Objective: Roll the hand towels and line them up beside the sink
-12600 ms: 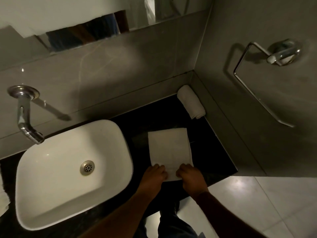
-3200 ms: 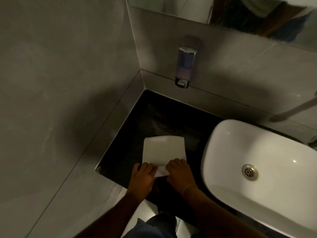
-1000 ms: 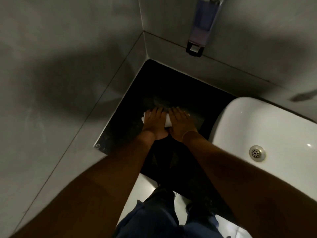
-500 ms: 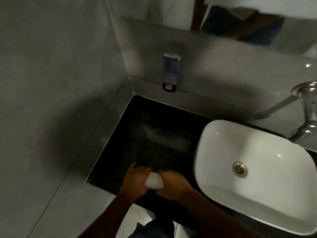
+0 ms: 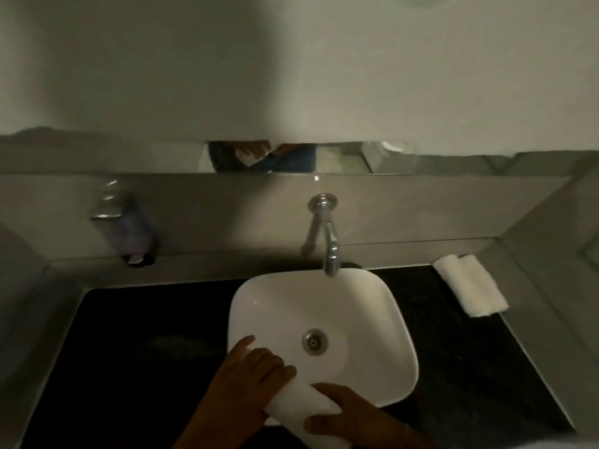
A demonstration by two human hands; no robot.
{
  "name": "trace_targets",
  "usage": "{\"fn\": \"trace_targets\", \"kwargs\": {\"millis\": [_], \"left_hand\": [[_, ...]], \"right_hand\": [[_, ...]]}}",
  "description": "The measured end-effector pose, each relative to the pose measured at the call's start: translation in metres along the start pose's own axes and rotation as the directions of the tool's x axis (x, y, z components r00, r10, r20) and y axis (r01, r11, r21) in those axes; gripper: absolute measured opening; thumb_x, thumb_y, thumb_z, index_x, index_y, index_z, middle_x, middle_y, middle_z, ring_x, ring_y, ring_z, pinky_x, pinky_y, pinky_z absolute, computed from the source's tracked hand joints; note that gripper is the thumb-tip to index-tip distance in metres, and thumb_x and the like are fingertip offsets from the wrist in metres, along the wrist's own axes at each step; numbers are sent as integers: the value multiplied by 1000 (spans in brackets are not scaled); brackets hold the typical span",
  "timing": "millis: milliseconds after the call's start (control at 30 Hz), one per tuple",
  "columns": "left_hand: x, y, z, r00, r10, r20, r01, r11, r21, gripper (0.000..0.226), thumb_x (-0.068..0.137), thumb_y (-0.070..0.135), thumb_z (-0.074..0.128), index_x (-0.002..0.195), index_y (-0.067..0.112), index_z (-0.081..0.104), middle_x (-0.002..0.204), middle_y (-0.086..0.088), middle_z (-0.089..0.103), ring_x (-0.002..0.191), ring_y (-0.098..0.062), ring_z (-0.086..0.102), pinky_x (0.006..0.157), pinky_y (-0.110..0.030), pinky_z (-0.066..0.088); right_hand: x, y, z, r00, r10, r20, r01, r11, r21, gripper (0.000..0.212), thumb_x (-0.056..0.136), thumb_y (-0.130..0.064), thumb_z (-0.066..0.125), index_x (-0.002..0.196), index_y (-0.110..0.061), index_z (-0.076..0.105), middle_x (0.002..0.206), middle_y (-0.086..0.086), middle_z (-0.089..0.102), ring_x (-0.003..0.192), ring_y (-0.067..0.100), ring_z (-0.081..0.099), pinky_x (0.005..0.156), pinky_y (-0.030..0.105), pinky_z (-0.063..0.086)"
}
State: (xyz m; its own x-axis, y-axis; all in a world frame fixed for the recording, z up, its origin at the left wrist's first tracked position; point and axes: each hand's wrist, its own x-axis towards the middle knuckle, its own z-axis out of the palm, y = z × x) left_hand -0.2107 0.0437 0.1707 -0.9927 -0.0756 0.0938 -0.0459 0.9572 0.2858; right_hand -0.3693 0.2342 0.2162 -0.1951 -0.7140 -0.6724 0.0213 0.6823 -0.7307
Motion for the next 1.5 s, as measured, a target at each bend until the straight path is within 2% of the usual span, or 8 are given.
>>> {"fn": "trace_targets", "kwargs": {"millis": [200, 367, 767, 933, 1067, 1167, 1367, 1500], "left_hand": [[137, 43, -5, 979, -172, -113, 165, 984, -67, 75, 78, 44, 77, 145, 31, 46, 149, 4, 47, 135, -16, 45, 117, -42, 32], [213, 93, 32, 941, -333, -68, 334, 943, 3, 71, 85, 42, 66, 150, 35, 38, 148, 10, 47, 138, -12, 43, 119, -54, 21], [273, 202, 110, 953, -274, 130, 276, 961, 0, 67, 80, 36, 63, 143, 45, 43, 131, 25, 56, 127, 3, 47, 112, -50, 25], [271, 212, 112, 928, -321, 188, 331, 944, -22, 65, 75, 37, 57, 139, 48, 47, 109, 31, 61, 112, 11, 50, 114, -40, 15], [266, 212, 120, 910, -360, 204, 369, 930, -5, 68, 74, 37, 55, 140, 48, 43, 103, 32, 61, 107, 13, 53, 114, -40, 15], [265, 211, 125, 911, -356, 208, 366, 931, -11, 68, 77, 35, 56, 142, 48, 41, 104, 32, 61, 105, 13, 56, 112, -43, 20], [268, 218, 128, 929, -323, 182, 334, 942, -33, 66, 79, 30, 54, 142, 46, 41, 101, 29, 61, 103, 10, 56, 113, -45, 19], [268, 222, 127, 933, -317, 170, 324, 946, -12, 64, 80, 29, 54, 140, 47, 41, 100, 29, 59, 102, 11, 56, 112, -46, 20]], "right_hand": [[-25, 52, -121, 948, -22, -318, 89, 976, 197, 70, 56, -64, 87, 119, -40, 64, 120, -11, 69, 106, 4, 65, 91, 27, 54], [-23, 114, -230, 821, 67, -567, 182, 910, 371, 38, 79, -33, 82, 110, -35, 60, 106, -11, 65, 89, 4, 64, 61, 12, 50], [99, 237, -423, 800, 319, -508, 148, 715, 683, 82, 78, -42, 82, 147, -17, 45, 130, 4, 57, 97, 21, 61, 68, 30, 52], [125, 258, -424, 564, 599, -568, 264, 521, 812, 90, 71, -35, 89, 146, -13, 45, 145, 12, 49, 125, 34, 50, 105, 46, 44], [132, 257, -404, 341, 732, -590, 234, 542, 807, 84, 63, -48, 90, 129, -7, 58, 131, 14, 60, 111, 32, 60, 95, 47, 52], [132, 246, -406, 382, 700, -603, 307, 519, 798, 78, 72, -50, 84, 130, -5, 58, 134, 13, 59, 115, 31, 58, 97, 39, 48], [142, 253, -416, 423, 670, -610, 329, 513, 793, 141, 47, -88, 65, 156, -10, 19, 160, 14, 27, 141, 35, 32, 117, 49, 27], [128, 248, -408, 413, 607, -679, 311, 606, 732, 99, 69, -64, 78, 143, -7, 46, 144, 13, 51, 124, 33, 52, 103, 39, 40]]}}
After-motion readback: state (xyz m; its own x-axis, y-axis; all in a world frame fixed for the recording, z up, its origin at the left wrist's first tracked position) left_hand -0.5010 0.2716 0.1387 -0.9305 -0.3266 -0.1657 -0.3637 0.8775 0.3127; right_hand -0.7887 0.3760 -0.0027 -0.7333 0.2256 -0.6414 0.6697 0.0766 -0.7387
